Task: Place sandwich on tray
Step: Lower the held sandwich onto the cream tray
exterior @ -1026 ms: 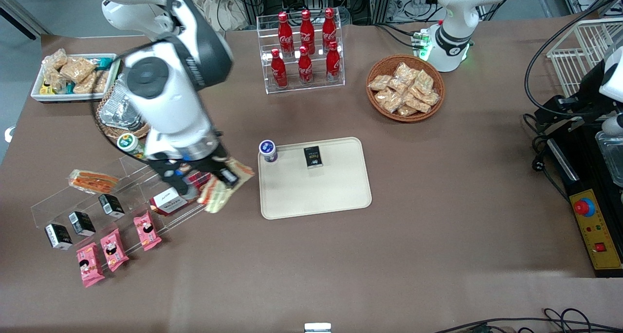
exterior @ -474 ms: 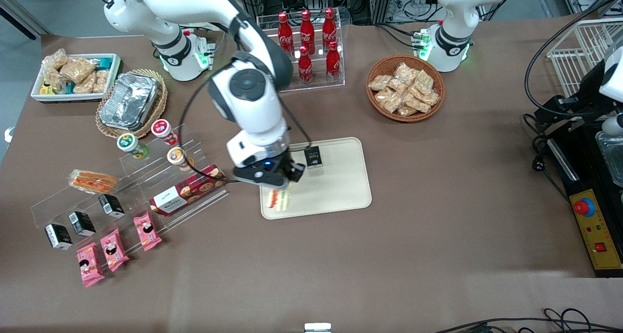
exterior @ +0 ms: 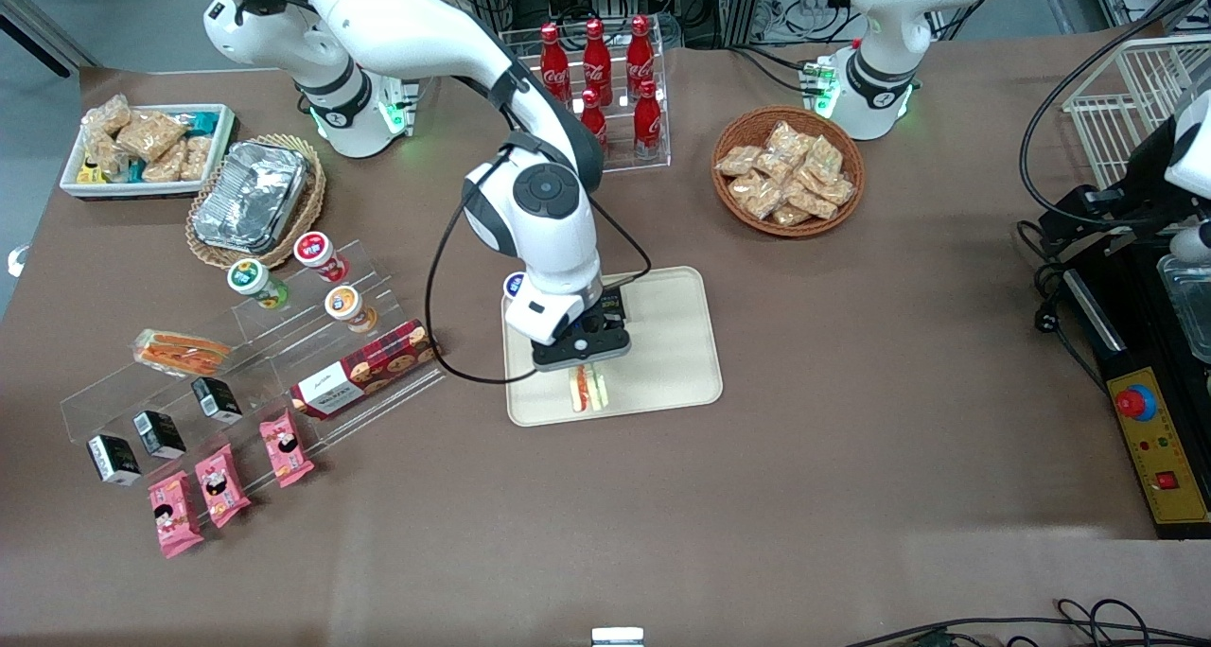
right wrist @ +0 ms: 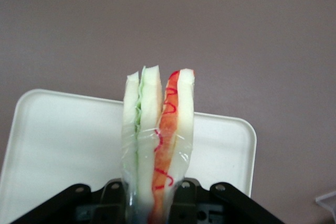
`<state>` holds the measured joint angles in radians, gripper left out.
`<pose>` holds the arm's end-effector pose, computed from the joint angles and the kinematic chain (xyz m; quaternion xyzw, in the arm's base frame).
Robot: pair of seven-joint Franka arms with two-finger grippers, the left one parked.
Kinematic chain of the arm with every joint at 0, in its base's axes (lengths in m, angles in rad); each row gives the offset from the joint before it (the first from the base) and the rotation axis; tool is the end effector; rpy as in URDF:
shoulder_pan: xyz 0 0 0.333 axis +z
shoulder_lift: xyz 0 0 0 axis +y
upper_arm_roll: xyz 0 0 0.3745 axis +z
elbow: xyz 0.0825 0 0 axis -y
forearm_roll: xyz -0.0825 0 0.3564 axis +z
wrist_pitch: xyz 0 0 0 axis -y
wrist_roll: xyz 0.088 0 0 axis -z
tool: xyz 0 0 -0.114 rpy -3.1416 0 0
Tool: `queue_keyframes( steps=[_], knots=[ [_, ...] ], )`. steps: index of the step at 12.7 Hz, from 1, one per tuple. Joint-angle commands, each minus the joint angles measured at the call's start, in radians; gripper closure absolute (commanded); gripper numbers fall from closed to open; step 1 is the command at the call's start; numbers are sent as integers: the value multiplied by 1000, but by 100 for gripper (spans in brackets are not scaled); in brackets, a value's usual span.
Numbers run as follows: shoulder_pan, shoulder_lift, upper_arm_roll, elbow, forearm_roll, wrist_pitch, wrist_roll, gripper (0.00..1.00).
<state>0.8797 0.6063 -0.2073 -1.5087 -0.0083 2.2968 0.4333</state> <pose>0.5541 0.4836 0.3906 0.9830 0.1443 0.1138 0.0004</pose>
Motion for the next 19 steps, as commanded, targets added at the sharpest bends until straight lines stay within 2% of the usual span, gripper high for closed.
queue_keyframes(
  steps=[1,5,11,16,19],
  knots=[
    [7,67,-9,22,-16,77,-250,86],
    [27,159,-7,22,-13,223,-476,86],
    [31,214,-4,22,-9,237,-900,86],
    [15,217,-3,21,-13,237,-982,83],
    [24,240,-4,24,-16,246,-1001,52]
  ],
)
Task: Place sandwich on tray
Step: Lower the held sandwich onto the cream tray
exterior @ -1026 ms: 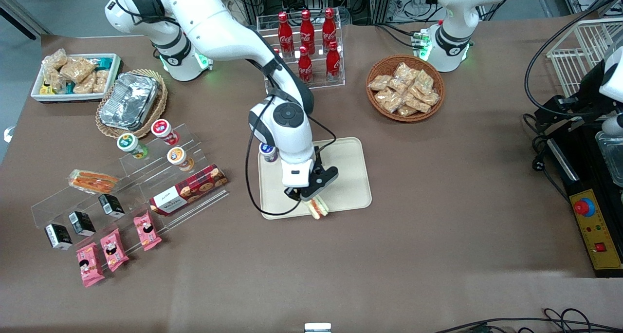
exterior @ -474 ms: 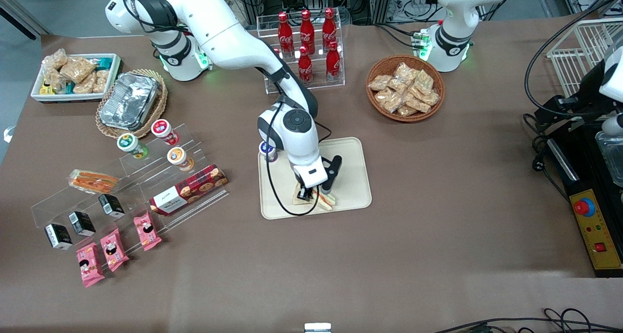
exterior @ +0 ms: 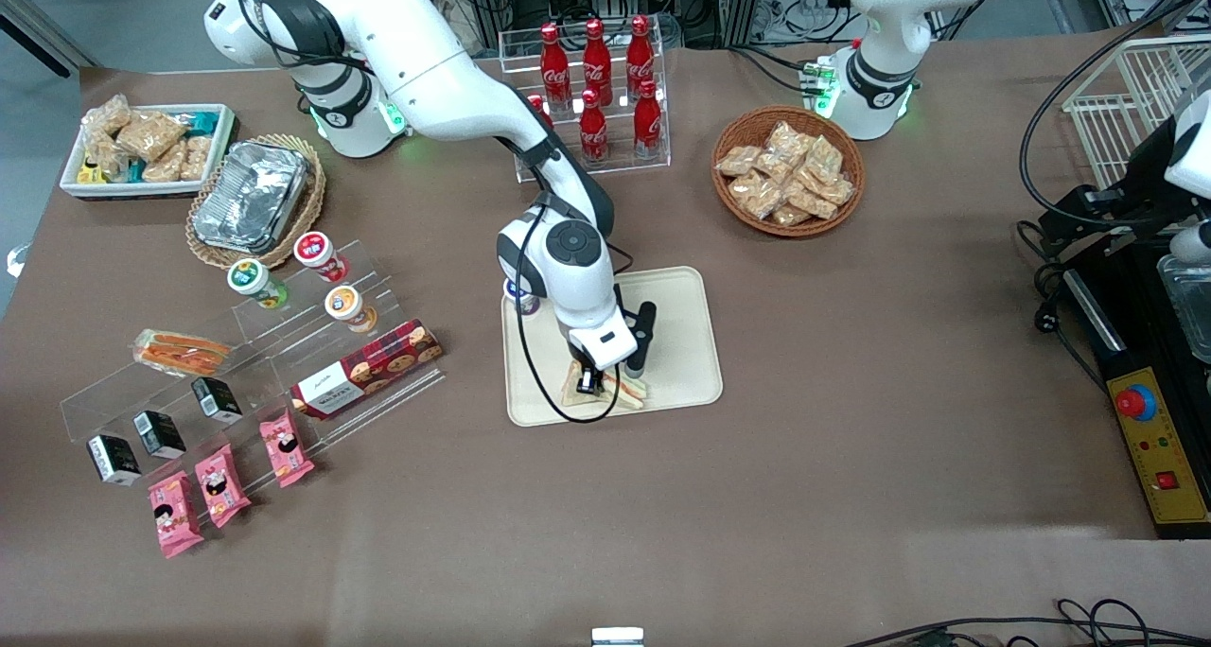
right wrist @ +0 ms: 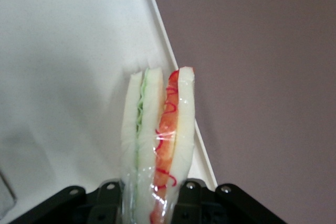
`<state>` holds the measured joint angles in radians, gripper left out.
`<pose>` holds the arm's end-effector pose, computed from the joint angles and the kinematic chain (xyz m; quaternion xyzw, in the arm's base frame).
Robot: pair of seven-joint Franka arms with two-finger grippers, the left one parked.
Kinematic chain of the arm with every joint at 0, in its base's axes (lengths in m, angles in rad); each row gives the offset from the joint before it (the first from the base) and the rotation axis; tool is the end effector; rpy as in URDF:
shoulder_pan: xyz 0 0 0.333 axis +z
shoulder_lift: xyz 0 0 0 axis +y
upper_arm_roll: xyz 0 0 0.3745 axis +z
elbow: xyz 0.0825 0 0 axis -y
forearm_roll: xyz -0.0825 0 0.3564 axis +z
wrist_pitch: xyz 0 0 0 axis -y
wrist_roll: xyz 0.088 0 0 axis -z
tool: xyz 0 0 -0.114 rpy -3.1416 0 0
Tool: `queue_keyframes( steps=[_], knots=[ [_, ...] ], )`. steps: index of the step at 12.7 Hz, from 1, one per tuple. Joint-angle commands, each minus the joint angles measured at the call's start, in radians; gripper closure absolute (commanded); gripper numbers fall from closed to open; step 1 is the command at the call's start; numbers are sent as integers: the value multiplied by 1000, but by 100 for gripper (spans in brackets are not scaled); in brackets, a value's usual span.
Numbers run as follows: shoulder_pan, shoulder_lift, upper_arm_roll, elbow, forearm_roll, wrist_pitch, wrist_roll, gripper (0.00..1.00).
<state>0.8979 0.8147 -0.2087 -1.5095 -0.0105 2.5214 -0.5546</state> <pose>0.5580 0.5086 0.2608 0.7797 0.6126 0.1106 0.0680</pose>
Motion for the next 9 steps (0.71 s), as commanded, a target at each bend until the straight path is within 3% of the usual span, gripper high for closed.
queue_keyframes(
  steps=[1,2,3,9],
  knots=[
    [-2,35,-1,23,-11,34,-15,40],
    [-2,37,0,25,-3,46,-15,11],
    [-5,35,2,25,0,48,-12,0],
    [-8,-15,3,23,10,39,-16,0]
  ],
)
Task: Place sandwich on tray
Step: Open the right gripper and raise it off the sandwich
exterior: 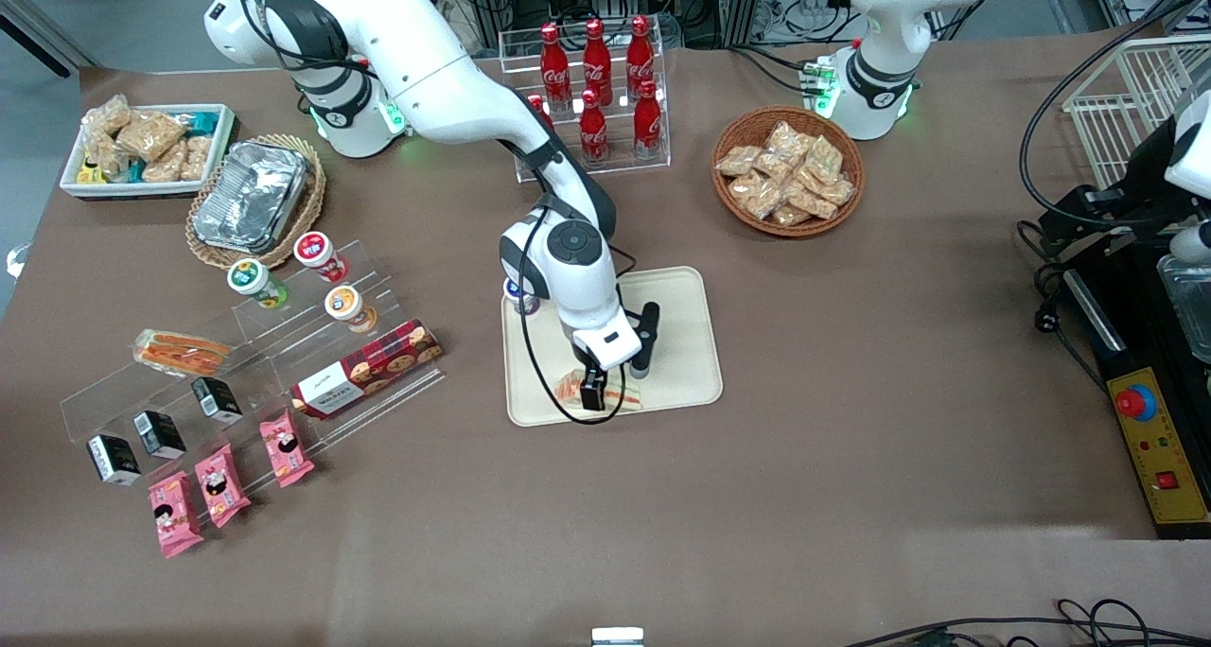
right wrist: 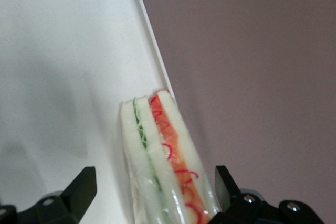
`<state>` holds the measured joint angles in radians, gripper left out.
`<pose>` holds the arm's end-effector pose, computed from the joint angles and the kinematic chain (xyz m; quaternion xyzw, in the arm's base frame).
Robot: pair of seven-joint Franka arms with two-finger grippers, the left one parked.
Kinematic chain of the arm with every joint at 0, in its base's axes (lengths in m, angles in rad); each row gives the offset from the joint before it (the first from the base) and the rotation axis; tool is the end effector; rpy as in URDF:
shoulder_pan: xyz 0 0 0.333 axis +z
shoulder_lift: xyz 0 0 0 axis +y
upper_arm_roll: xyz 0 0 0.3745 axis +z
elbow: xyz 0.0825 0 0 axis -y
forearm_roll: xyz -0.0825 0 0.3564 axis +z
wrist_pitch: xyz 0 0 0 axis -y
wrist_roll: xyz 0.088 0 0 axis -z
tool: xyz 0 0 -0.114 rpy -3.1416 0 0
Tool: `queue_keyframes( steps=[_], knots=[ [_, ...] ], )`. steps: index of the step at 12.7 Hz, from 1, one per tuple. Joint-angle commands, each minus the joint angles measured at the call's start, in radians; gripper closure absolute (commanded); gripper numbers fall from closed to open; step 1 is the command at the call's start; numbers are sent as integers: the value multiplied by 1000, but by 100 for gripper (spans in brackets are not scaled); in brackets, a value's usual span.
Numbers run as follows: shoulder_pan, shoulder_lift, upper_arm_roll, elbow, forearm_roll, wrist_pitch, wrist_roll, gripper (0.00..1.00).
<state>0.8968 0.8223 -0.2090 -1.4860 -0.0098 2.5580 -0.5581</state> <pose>0.5639 0.5156 0.2692 0.7751 0.6135 0.1364 0.0658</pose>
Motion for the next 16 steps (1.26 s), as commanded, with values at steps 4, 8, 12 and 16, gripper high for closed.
queue_keyframes(
  steps=[4,8,12,16],
  knots=[
    [-6,-115,3,-11,22,-80,-10,0],
    [-6,-227,-7,-13,139,-232,-5,0],
    [-6,-343,-84,-17,139,-382,178,0],
    [-4,-446,-212,-30,137,-542,315,0]
  ],
)
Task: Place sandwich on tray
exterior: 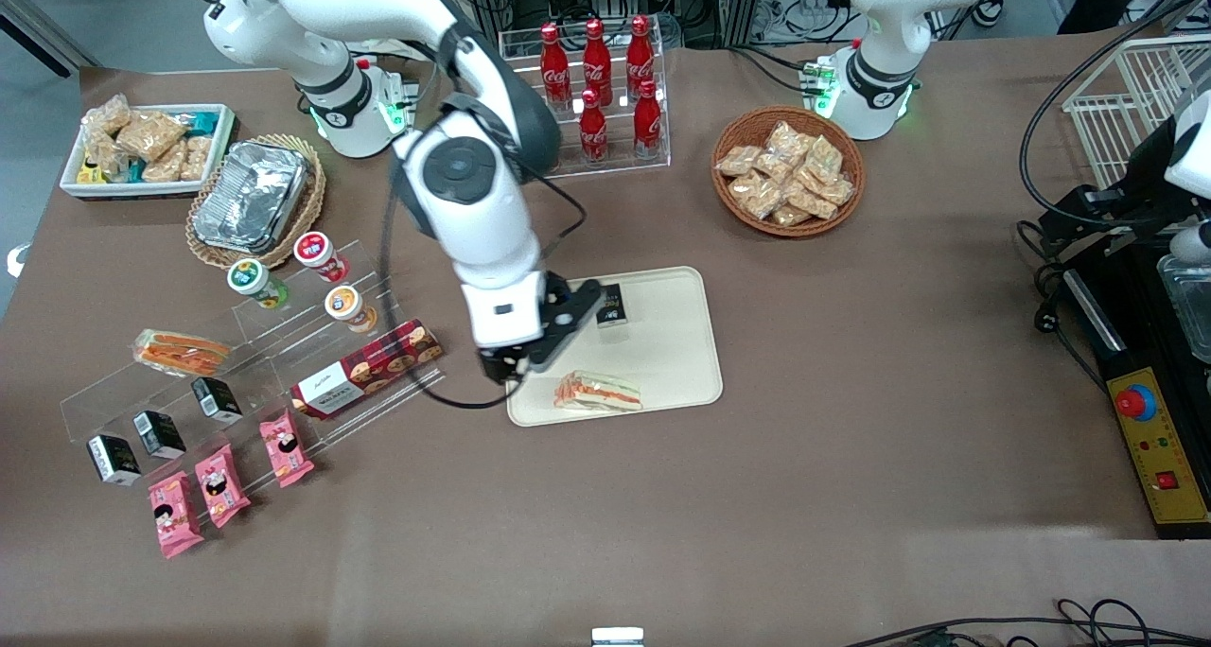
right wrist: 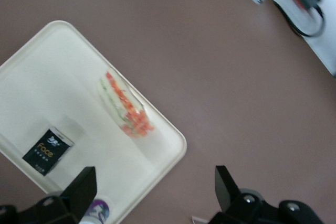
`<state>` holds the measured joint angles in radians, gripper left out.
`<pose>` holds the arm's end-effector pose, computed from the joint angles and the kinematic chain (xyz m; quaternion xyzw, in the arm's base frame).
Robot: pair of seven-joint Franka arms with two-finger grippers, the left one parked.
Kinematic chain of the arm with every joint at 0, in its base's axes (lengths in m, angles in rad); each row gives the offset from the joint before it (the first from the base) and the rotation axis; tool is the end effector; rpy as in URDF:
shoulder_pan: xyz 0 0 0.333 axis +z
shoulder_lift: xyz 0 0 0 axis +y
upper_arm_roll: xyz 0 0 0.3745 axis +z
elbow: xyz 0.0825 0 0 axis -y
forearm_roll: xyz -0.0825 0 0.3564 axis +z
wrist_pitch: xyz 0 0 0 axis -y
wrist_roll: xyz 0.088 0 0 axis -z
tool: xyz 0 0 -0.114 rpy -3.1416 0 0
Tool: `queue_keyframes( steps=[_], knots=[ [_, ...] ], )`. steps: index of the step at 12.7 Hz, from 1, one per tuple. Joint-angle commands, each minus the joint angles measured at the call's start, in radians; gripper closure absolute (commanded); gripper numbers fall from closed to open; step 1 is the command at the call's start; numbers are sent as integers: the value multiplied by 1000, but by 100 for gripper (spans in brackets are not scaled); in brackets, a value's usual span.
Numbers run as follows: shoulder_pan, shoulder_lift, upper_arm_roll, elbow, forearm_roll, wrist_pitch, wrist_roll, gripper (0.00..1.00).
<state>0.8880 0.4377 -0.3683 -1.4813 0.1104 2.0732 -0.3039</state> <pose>0.5757 0.3939 0.5095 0.9120 0.3992 0.0938 0.0142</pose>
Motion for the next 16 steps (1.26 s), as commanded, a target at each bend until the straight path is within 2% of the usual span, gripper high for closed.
queue_keyframes(
  steps=[1,4,11,12,14,16],
  knots=[
    [-6,-83,-81,-37,18,-73,113,0],
    [-113,-173,-96,-77,18,-151,216,0],
    [-479,-382,-75,-177,-11,-285,190,0],
    [-548,-442,-20,-232,-21,-285,190,0],
    [-747,-551,175,-322,-73,-289,190,0],
    [-907,-612,326,-378,-87,-294,192,0]
  ],
)
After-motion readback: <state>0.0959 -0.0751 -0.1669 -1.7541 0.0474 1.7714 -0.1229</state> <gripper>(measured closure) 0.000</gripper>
